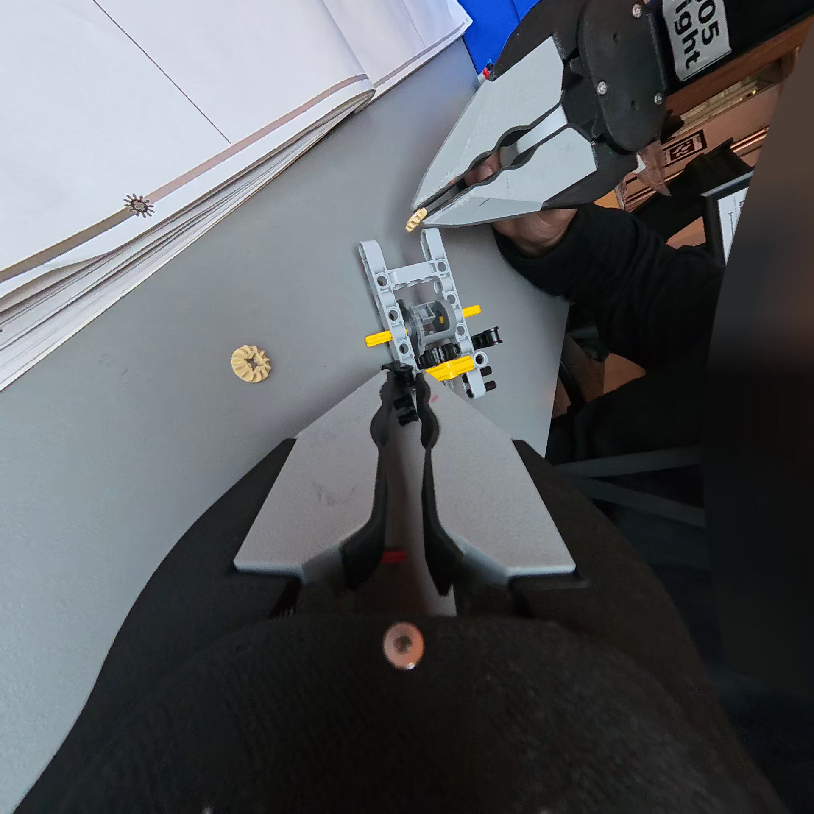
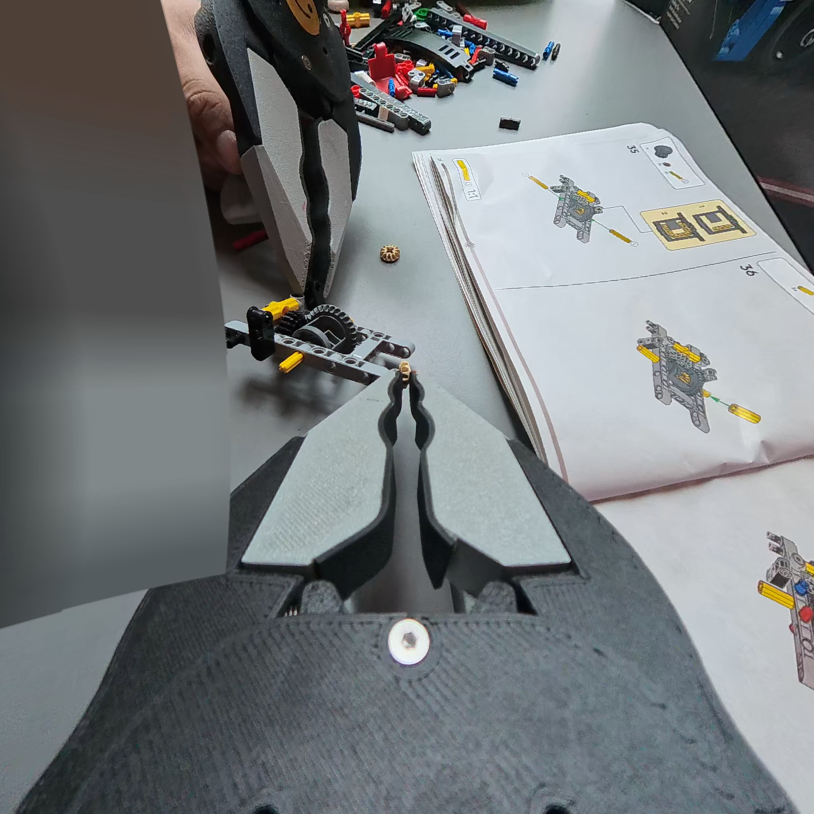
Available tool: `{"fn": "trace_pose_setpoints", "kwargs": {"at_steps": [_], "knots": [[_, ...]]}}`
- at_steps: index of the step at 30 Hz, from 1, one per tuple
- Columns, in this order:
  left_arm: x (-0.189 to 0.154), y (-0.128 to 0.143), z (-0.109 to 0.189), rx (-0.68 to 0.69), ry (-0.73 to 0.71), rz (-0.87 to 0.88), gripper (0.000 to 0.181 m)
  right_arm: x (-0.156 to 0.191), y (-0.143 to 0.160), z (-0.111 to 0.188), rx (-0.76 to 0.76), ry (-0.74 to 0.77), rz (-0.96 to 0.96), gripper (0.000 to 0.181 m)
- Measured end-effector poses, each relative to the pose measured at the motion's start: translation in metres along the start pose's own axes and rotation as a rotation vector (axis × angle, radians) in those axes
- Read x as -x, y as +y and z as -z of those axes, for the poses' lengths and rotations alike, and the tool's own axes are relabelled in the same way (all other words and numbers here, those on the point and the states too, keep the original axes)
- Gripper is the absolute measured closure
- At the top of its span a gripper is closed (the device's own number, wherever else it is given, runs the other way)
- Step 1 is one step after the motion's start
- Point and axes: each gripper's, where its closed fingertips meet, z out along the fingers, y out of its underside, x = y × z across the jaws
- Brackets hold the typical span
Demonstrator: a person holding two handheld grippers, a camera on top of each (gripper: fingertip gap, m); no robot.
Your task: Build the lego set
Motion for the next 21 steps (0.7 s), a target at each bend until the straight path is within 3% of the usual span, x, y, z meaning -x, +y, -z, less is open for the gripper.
{"fn": "trace_pose_setpoints", "kwargs": {"at_steps": [1,13,21], "knots": [[0.0,0.0,0.0,-0.001,0.0,0.002,0.174,0.0,0.0,0.0,0.001,-0.003,0.0,0.181],[0.003,-0.003,0.002,-0.021,-0.003,0.02,0.174,-0.008,0.0,0.01,-0.03,0.059,0.007,0.181],[0.0,-0.001,0.001,-0.013,0.002,0.002,0.174,0.004,0.006,0.013,-0.009,-0.015,0.016,0.181]]}}
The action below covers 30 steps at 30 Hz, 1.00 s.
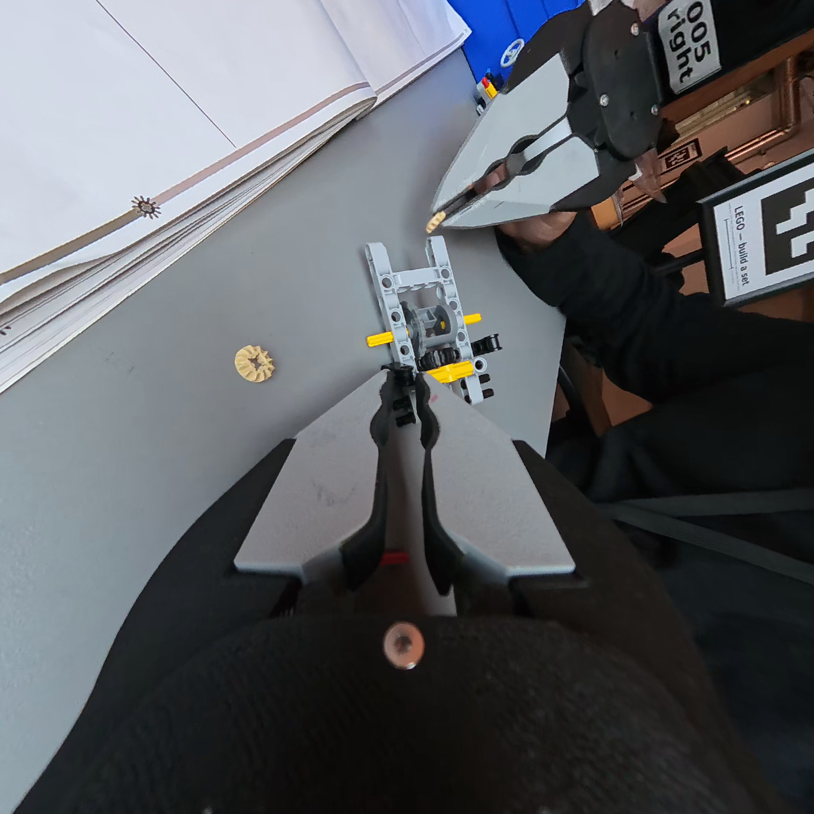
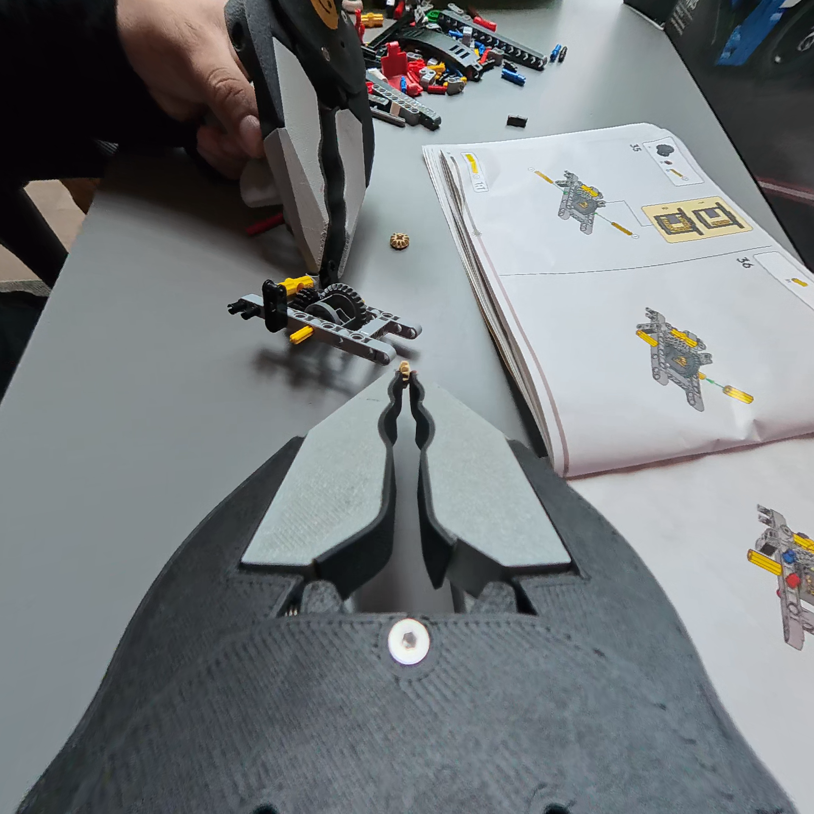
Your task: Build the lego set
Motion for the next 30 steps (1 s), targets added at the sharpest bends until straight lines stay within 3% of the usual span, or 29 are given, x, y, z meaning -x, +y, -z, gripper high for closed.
{"fn": "trace_pose_setpoints", "kwargs": {"at_steps": [11,30], "knots": [[-0.008,0.006,-0.003,0.022,0.002,-0.075,0.174,0.015,-0.007,0.012,-0.077,-0.13,-0.116,0.181],[-0.02,0.007,0.0,-0.008,0.011,-0.188,0.176,0.032,0.013,0.005,0.059,-0.197,-0.007,0.181]]}}
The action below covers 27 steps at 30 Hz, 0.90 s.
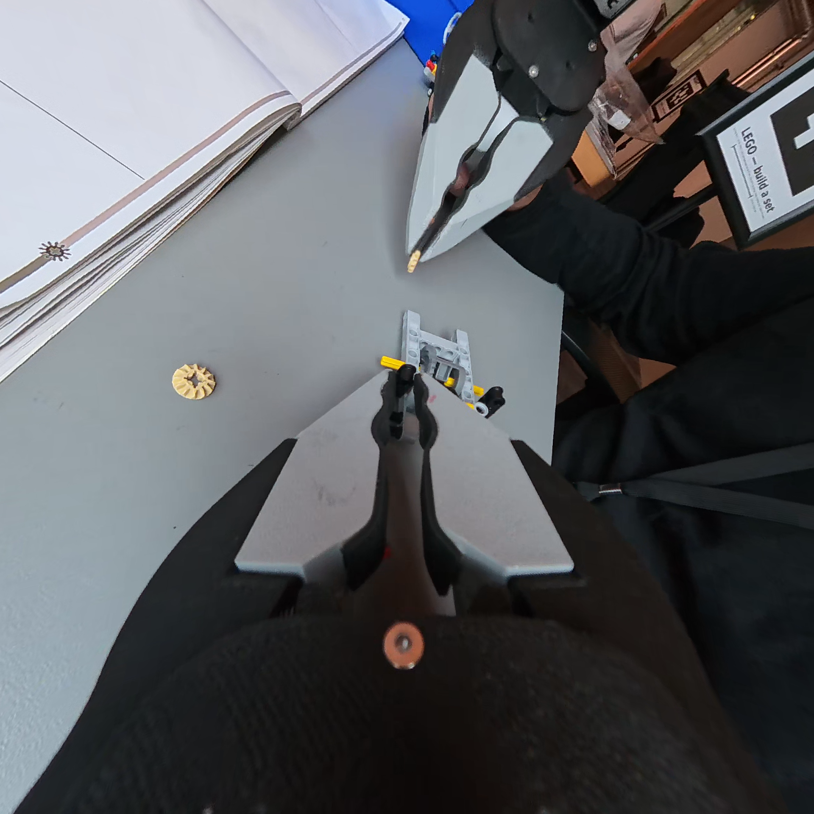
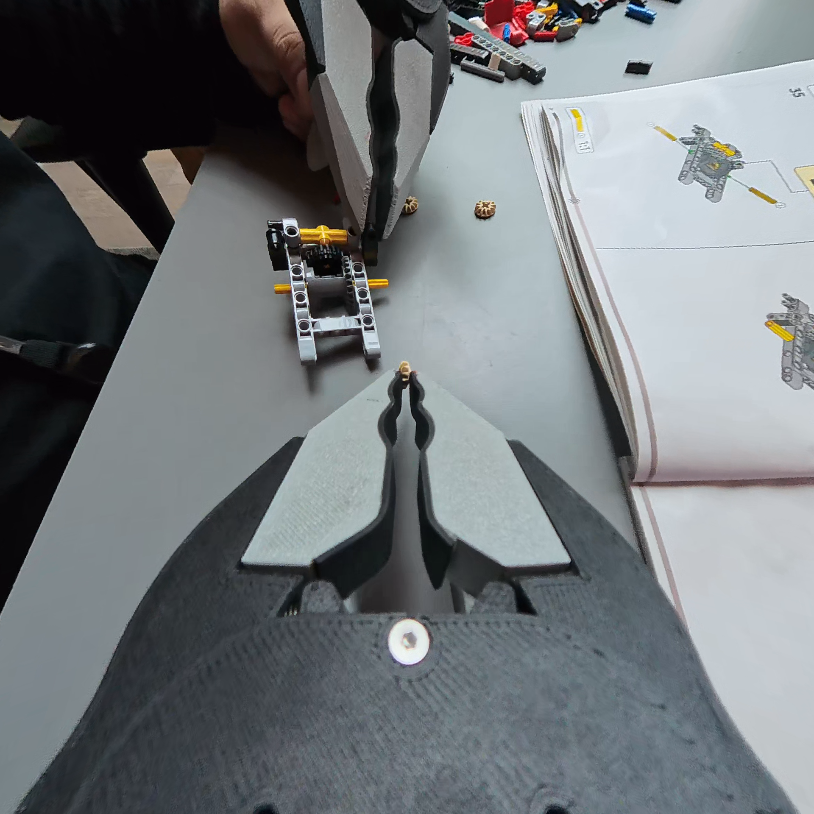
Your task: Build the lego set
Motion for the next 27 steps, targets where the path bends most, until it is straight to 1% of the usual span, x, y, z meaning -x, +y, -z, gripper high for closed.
{"fn": "trace_pose_setpoints", "kwargs": {"at_steps": [7,14,17,21,23,27], "knots": [[-0.009,-0.001,0.001,-0.007,0.045,-0.041,0.176,0.011,0.015,-0.007,0.107,-0.046,0.06,0.181],[-0.011,-0.001,0.0,-0.006,0.048,-0.053,0.176,0.013,0.019,-0.01,0.136,-0.034,0.104,0.181],[-0.018,-0.002,-0.001,-0.015,0.072,-0.093,0.176,0.014,0.017,-0.009,0.122,-0.019,0.13,0.176],[-0.03,-0.004,0.0,-0.046,0.087,-0.184,0.176,0.013,0.011,-0.007,0.086,0.01,0.16,0.163],[-0.03,-0.004,-0.002,-0.044,0.062,-0.216,0.177,0.016,0.005,-0.006,0.062,0.017,0.17,0.158],[-0.034,0.0,-0.004,-0.03,0.022,-0.3,0.177,0.033,-0.004,-0.013,0.048,-0.025,0.198,0.148]]}}
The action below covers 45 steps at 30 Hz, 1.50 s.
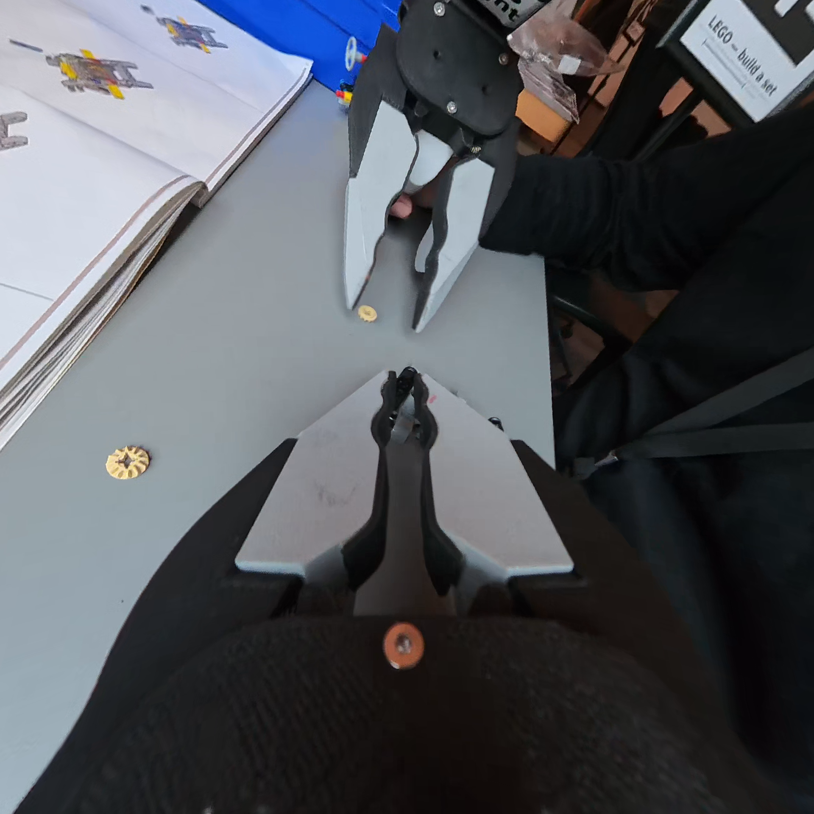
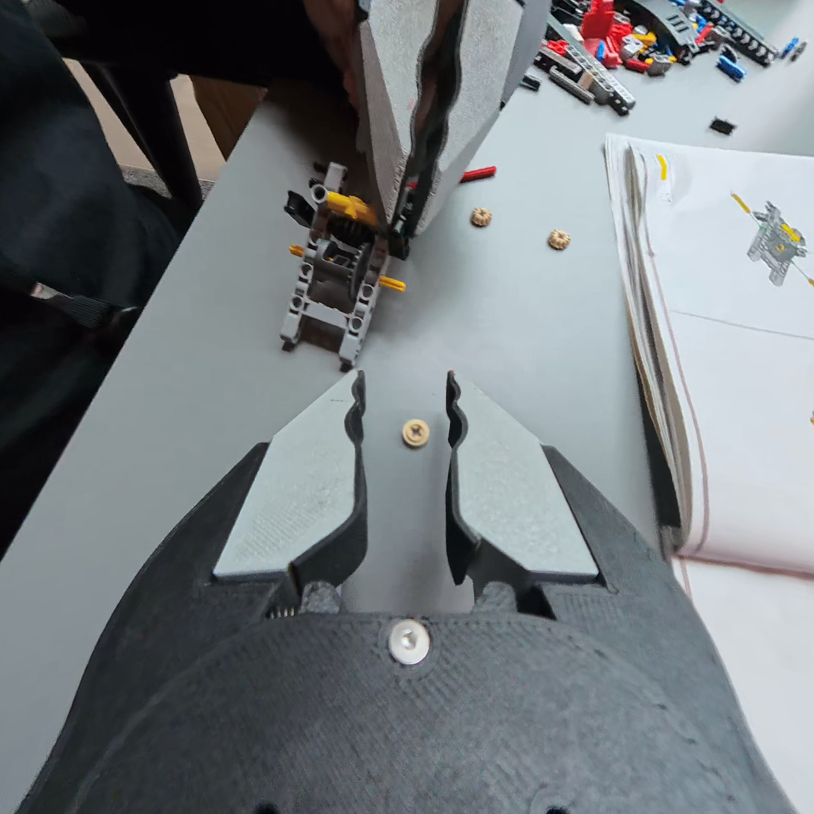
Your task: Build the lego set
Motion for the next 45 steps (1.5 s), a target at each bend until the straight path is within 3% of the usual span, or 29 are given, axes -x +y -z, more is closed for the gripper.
{"fn": "trace_pose_setpoints", "kwargs": {"at_steps": [7,24,32,39,45], "knots": [[-0.015,-0.011,0.002,-0.079,-0.034,-0.221,0.176,0.025,-0.016,-0.019,0.001,-0.038,0.027,0.139],[-0.01,-0.015,0.005,-0.11,-0.042,-0.196,0.177,0.031,-0.012,-0.028,0.022,-0.077,-0.015,0.139],[0.023,-0.01,0.0,-0.044,-0.229,-0.07,0.177,0.003,-0.011,-0.026,0.046,0.111,-0.024,0.126],[0.028,-0.007,-0.002,-0.021,-0.238,-0.036,0.177,-0.001,-0.021,-0.018,-0.003,0.169,0.023,0.148],[0.027,-0.004,-0.005,0.005,-0.232,-0.038,0.177,0.002,-0.022,-0.024,-0.013,0.147,0.017,0.155]]}}
